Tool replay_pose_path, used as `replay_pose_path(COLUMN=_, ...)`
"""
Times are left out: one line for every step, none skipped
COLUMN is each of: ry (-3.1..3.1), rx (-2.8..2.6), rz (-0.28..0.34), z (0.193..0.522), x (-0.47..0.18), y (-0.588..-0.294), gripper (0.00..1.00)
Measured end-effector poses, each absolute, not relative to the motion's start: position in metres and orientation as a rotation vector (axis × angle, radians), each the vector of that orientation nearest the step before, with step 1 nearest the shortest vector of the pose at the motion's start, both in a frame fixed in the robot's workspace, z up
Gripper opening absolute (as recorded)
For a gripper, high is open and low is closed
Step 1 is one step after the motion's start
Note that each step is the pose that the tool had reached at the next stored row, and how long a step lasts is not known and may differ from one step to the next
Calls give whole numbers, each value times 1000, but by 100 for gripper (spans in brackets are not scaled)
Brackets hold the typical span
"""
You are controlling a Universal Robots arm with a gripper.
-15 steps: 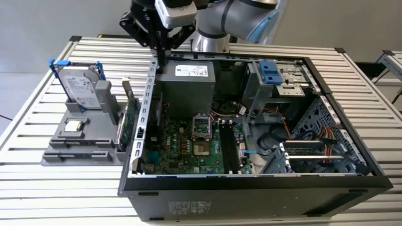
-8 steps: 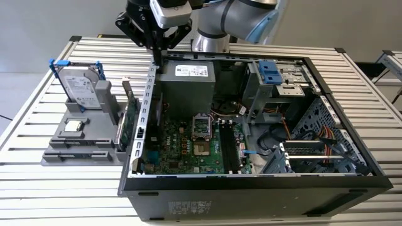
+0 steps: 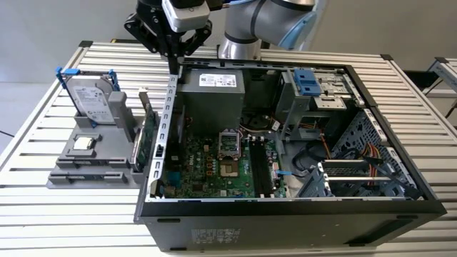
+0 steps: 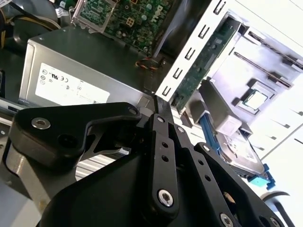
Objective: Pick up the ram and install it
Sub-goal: 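Reach for the ram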
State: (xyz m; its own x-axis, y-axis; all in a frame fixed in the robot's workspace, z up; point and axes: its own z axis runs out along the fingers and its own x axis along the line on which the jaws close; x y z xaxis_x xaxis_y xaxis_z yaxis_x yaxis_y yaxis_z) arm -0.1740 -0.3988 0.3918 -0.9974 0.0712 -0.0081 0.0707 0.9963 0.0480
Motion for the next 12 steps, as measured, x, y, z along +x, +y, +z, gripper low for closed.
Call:
replay_pose_path(ry=3129, rx=111, rz=75, z=392, x=-175, y=-399, gripper=0)
replay_pose_path(ry=3130, rx=111, rz=75, z=392, x=-176, y=-399, gripper=0)
replay_pose_path(ry=3130, rx=111, rz=75, z=392, x=-177, y=-399, gripper=0)
replay_pose_path(ry=3130, rx=111, rz=75, z=392, x=-179, y=-399, gripper=0)
replay_pose_path(ry=3131, rx=111, rz=75, z=392, x=-180, y=-399, gripper=0)
replay_pose_path(ry=3131, rx=111, rz=75, z=392, x=-181, y=-399, gripper=0)
replay_pose_path(ry=3131, rx=111, rz=75, z=392, x=-182, y=-399, gripper=0)
replay_pose_path(ry=3132, rx=111, rz=75, z=392, x=-183, y=-399, gripper=0)
replay_pose_path(ry=3132, rx=111, rz=74, z=392, x=-184, y=-399, gripper=0)
replay_pose_path(ry=3132, rx=111, rz=75, z=392, x=-185, y=-399, gripper=0)
replay_pose_path(ry=3133, rx=111, rz=75, z=392, x=-187, y=-399, gripper=0)
replay_pose_path(ry=3133, rx=111, rz=74, z=392, x=-188, y=-399, gripper=0)
